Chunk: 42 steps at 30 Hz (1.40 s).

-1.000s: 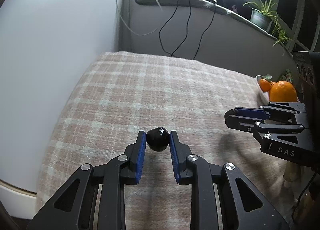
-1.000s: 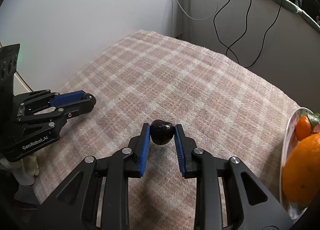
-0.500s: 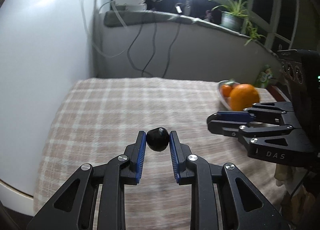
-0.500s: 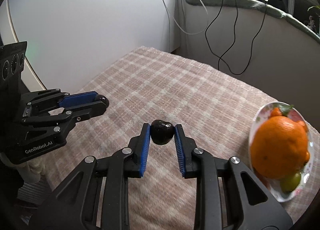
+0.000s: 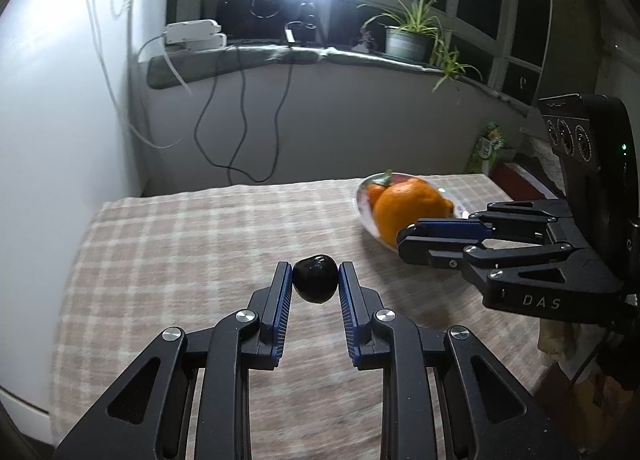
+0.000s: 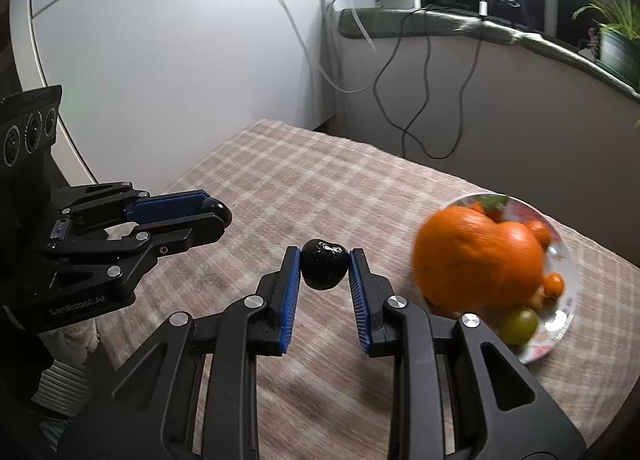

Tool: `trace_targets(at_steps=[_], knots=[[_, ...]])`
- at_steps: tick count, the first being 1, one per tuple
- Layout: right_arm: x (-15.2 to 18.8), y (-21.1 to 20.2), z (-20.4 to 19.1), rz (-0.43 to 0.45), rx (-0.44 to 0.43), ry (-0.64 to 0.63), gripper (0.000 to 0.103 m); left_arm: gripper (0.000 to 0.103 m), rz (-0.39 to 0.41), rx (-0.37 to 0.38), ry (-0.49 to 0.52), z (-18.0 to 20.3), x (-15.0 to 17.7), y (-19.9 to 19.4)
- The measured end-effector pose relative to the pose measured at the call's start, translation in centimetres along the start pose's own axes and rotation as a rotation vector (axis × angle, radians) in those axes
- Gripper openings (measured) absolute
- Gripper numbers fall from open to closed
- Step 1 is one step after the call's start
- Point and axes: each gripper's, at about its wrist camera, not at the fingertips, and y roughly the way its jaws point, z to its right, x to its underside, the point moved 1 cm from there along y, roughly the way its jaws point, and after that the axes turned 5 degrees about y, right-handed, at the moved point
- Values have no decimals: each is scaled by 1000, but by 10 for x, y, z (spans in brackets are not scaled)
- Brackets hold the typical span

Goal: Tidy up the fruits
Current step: 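Carry both dark plums to the plate and lower them among the fruit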

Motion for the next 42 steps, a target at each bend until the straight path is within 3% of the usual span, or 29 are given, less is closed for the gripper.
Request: trace_targets(at_steps=[18, 28, 42], knots=[[12, -52, 128, 64, 113, 173, 26, 22, -9, 106, 85, 76, -45, 48], [10, -35, 185, 47, 112, 267, 26, 22, -34, 148, 154, 121, -51, 72], [4, -3, 214, 11, 51, 297, 26, 22, -75, 146, 224, 165, -56, 113]])
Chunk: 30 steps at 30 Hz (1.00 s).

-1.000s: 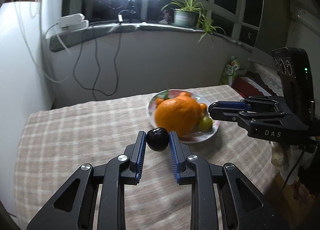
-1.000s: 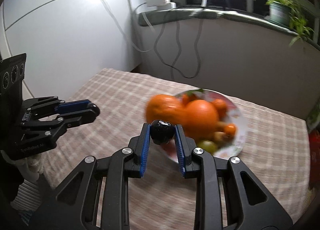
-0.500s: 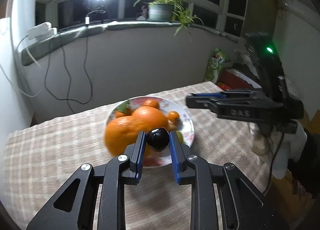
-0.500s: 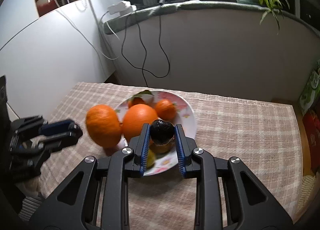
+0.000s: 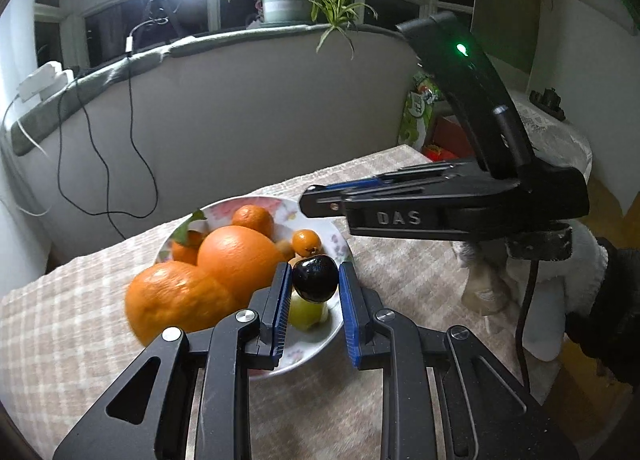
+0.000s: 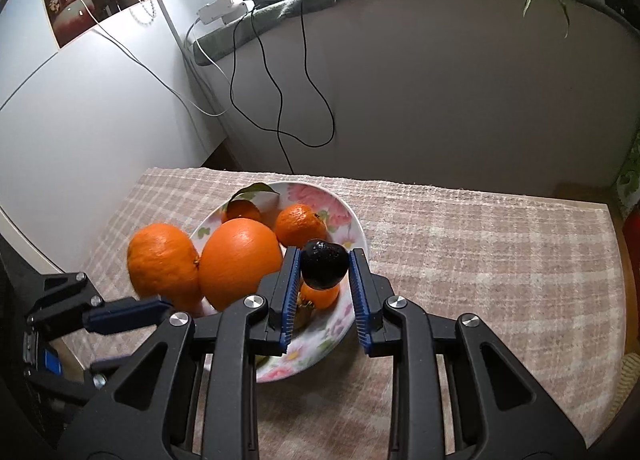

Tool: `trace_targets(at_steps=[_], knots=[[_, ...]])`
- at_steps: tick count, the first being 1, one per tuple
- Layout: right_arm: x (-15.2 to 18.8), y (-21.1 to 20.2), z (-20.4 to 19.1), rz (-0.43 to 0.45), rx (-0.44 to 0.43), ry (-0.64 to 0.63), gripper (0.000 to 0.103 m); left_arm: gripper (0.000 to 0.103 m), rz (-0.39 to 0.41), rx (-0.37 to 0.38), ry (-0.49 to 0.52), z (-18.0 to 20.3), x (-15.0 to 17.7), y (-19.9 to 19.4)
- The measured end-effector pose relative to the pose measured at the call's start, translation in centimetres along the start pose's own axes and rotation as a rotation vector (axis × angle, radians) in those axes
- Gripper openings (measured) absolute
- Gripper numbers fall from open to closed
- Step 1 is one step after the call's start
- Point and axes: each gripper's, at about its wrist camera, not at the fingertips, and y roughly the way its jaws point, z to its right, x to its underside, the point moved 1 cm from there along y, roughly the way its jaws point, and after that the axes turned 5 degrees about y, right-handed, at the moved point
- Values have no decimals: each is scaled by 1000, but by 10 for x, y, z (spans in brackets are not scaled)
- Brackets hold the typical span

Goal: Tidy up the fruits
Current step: 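Carry both dark plums to the plate and lower them among the fruit, then open both tools and withdraw from the plate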

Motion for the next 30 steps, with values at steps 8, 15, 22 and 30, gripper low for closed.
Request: trace_targets(at_steps=[8, 15, 22, 30], knots=[[-11, 20, 14, -25, -40, 14, 26, 22, -26, 0, 10, 7, -2, 19], [-13, 33, 11, -52, -61, -14, 26, 22, -36, -15, 31, 11, -5, 28], [-13, 37, 12, -52, -66, -13, 26, 23, -45, -24, 37, 11, -5, 33], [-13, 37, 12, -48, -65, -15, 28, 35, -44, -36, 38, 13, -5, 34]])
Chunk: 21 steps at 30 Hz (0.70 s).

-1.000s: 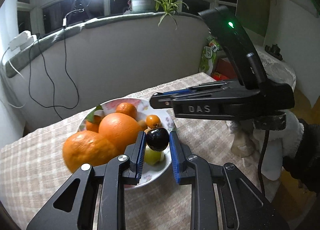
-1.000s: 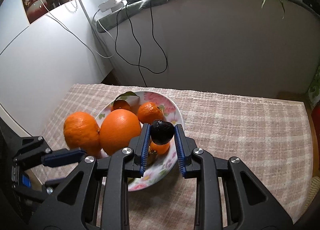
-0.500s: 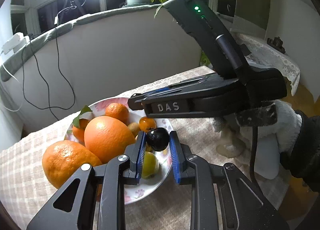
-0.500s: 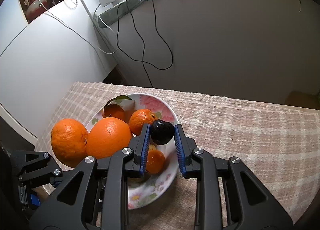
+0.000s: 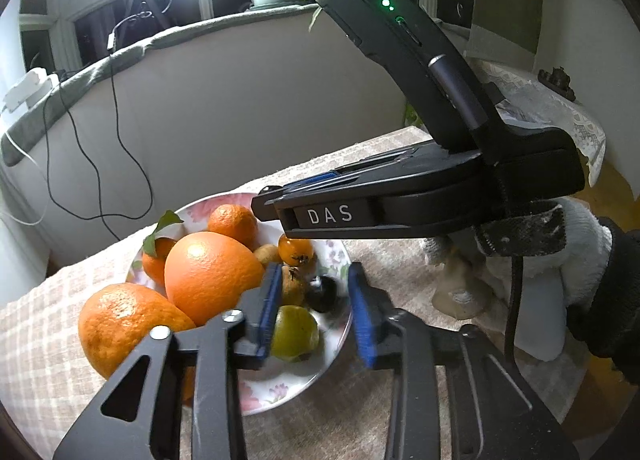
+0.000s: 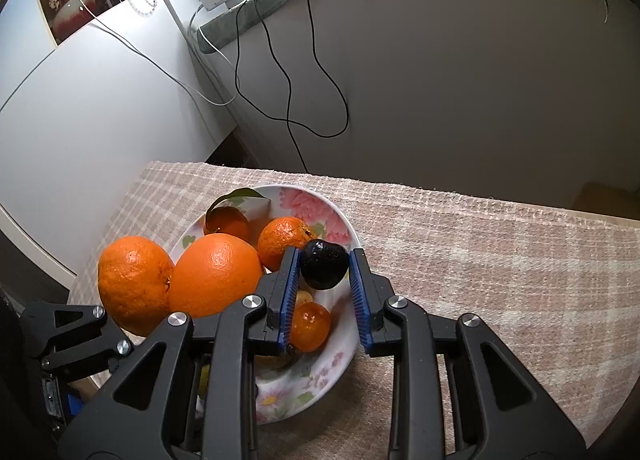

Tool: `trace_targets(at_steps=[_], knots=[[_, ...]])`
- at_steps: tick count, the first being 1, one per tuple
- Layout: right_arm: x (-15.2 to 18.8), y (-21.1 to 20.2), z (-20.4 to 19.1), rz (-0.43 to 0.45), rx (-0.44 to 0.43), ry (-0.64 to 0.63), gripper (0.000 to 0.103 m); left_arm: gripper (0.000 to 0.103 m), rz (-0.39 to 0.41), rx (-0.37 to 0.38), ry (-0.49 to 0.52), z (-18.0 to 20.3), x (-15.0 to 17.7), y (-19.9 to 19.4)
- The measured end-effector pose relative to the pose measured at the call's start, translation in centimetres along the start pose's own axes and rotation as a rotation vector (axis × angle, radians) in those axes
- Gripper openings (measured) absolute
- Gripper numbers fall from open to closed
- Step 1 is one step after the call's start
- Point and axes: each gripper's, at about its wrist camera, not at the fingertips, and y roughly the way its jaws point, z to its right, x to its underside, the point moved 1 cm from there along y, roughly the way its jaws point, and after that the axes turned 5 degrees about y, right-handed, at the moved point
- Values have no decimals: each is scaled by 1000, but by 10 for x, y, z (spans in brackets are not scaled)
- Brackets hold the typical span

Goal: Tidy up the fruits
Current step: 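Open both tools and withdraw from the plate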

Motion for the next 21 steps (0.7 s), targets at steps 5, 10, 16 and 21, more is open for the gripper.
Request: trace_targets(at_steps=[5, 10, 16, 21], knots=[[0, -6, -6, 26, 10, -23, 62, 37, 1, -5, 3, -4, -1, 1], [-2, -8, -7, 30, 10, -24, 63, 38, 0, -6, 0, -5, -1, 0], [-1, -16, -3, 42, 4, -7, 63, 46, 7, -5, -8, -6, -2, -4], [0, -25, -1, 56, 8, -3, 72, 47, 9, -7, -14, -8, -1, -7]])
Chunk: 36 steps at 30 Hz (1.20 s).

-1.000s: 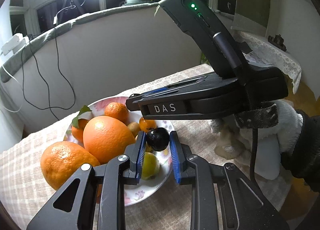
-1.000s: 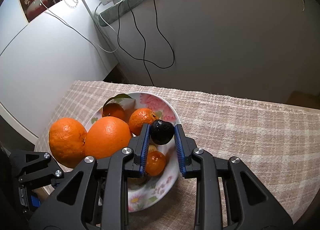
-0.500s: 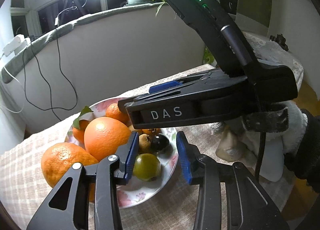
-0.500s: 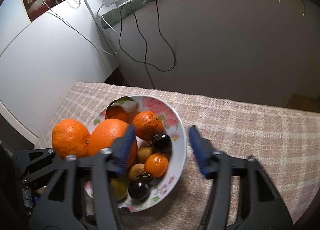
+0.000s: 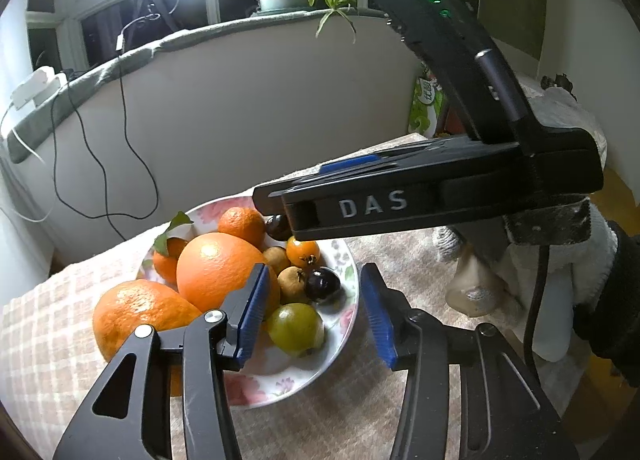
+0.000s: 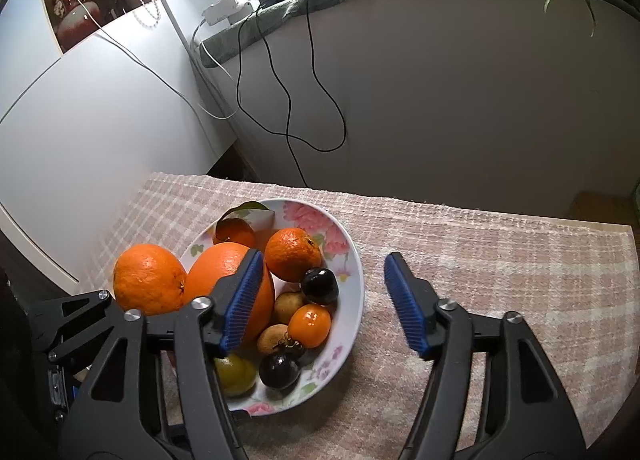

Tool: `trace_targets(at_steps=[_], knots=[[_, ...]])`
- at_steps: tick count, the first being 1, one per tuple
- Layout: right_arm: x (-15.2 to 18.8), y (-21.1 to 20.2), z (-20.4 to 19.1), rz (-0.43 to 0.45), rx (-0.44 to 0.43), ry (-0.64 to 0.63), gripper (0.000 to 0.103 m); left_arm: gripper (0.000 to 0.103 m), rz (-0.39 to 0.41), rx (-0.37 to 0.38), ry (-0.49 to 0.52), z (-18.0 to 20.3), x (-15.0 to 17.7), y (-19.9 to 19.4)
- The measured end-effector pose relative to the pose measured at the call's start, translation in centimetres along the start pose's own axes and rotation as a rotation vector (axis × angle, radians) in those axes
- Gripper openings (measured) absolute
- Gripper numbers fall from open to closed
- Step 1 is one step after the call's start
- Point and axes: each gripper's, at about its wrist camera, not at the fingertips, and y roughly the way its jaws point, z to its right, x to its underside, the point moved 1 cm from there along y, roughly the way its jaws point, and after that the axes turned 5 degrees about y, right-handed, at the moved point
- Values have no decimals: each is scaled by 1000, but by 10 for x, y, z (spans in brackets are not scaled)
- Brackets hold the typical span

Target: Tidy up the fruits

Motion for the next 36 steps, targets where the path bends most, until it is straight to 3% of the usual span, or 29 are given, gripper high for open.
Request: trace_targets(at_steps=[6, 10, 22, 36], knots=[[0, -13, -1, 24, 12, 9, 83, 53, 8, -5, -6, -1, 1, -7], [1, -23, -2, 38, 22, 14, 87, 62, 16, -11, -9, -3, 1, -13], [20, -69, -16, 114, 120, 24, 92, 65, 42, -26, -59, -14, 14, -45], [69, -130, -74, 211, 285, 24, 102, 67, 121, -57, -174, -36, 53, -111]])
